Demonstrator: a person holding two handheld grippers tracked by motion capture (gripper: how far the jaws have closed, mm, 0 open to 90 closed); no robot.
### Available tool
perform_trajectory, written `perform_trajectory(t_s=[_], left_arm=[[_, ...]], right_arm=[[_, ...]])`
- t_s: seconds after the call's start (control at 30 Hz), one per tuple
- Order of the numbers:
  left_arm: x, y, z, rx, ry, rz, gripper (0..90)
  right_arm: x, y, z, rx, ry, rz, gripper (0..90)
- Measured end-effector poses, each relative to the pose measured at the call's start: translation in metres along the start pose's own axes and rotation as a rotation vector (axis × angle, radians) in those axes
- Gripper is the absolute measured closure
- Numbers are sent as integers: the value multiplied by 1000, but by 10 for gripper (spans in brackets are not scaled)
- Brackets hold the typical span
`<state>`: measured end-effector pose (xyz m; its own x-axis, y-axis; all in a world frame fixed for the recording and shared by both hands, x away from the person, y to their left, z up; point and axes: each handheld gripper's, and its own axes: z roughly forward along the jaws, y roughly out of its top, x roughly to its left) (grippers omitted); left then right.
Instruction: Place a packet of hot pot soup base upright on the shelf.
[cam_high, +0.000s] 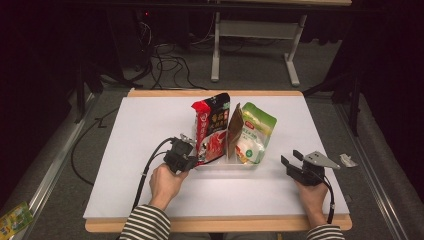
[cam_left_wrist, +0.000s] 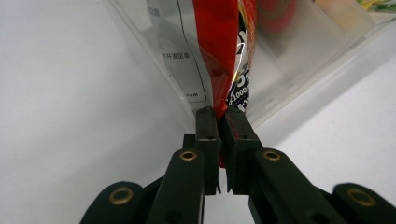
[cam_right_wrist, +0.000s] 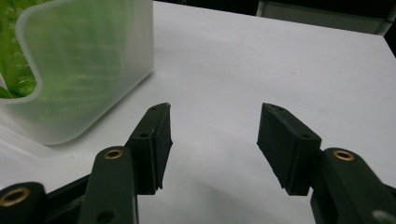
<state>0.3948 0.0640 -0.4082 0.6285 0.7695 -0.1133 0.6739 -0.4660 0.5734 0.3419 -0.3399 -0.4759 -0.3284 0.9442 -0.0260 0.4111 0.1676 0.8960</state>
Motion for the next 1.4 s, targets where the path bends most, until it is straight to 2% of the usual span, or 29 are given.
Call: perform_trajectory(t_s=[0.13, 0.2, 0.3, 0.5, 0.73, 0.87, 0.93, 1.13, 1.23, 1.4], left_arm=[[2, 2, 1, 12, -14, -22, 874], [1, 2, 1, 13, -4, -18, 874], [-1, 2, 1, 9, 15, -3, 873], [-3, -1, -2, -13, 20, 26, 836], [-3, 1, -9, -61, 5, 20, 795], [-2, 3, -15, -123, -3, 6, 786], [-3, 6, -19, -144, 11, 6, 774], [-2, 14, -20, -153, 23, 7, 727], [2, 15, -21, -171, 22, -17, 695], [5, 19, -20, -174, 31, -28, 635]], right_arm=[[0, 0, 0, 3, 0, -3, 451], [1, 0, 0, 5, 0, 1, 451], [1, 0, 0, 6, 1, 1, 451], [0, 0, 0, 2, 3, 13, 449], [-1, 0, -1, -2, 4, 13, 448], [-1, 0, -1, -5, 3, 11, 448], [-1, 0, -1, -5, 4, 11, 448], [-1, 0, -1, -6, 4, 13, 448], [-1, 0, -1, -8, 5, 13, 448], [-1, 0, -1, -6, 5, 12, 448]])
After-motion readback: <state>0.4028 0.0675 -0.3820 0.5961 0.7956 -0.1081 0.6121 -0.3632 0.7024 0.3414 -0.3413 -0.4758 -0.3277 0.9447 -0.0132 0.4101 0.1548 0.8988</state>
